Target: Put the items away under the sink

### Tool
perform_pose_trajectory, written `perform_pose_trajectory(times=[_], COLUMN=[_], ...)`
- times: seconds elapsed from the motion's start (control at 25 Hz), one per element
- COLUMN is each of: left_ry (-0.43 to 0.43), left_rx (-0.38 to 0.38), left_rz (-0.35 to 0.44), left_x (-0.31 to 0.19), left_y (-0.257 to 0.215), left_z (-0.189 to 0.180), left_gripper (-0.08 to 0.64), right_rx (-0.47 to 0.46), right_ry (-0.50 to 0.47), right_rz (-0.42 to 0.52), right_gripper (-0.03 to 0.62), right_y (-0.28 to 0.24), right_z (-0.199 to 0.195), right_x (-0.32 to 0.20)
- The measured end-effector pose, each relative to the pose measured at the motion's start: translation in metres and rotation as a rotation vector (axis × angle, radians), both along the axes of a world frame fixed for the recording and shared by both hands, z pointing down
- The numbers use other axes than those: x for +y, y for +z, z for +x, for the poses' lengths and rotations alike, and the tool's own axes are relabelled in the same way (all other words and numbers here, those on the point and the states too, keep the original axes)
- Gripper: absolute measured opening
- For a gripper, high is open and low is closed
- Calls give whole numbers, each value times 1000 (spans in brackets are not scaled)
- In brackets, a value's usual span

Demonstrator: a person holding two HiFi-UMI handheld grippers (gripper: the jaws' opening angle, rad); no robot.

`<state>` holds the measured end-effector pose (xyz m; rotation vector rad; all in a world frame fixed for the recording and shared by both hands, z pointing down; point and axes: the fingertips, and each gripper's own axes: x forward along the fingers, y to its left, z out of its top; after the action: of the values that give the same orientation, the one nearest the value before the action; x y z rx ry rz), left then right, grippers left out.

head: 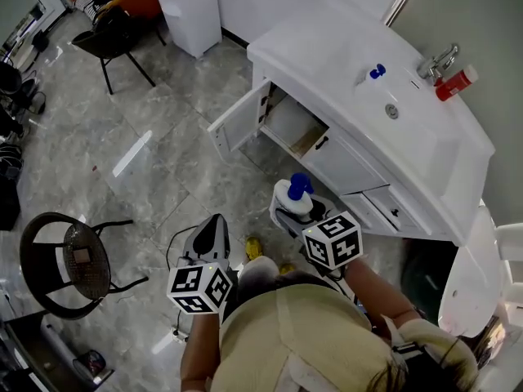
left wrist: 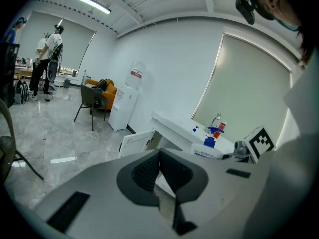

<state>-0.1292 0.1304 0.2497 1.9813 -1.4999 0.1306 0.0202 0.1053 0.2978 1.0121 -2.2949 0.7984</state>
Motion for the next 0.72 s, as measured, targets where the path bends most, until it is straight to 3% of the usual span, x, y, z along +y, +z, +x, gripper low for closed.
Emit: perform_pose_trajectory(times=[0.24, 0.72], left_ry=[35, 93], left_rx=[11, 24], left_rz=[-51, -65], left_x=[-22, -93], left_y=[28, 60], left_z=[-16, 2], left_gripper=[38, 38], right_rx=[37, 37], right_ry=[13, 49], right_rz=[1, -23], right_gripper=[275, 275], right_y=[16, 58], right_z=[-14, -13], right_x=[-19, -80])
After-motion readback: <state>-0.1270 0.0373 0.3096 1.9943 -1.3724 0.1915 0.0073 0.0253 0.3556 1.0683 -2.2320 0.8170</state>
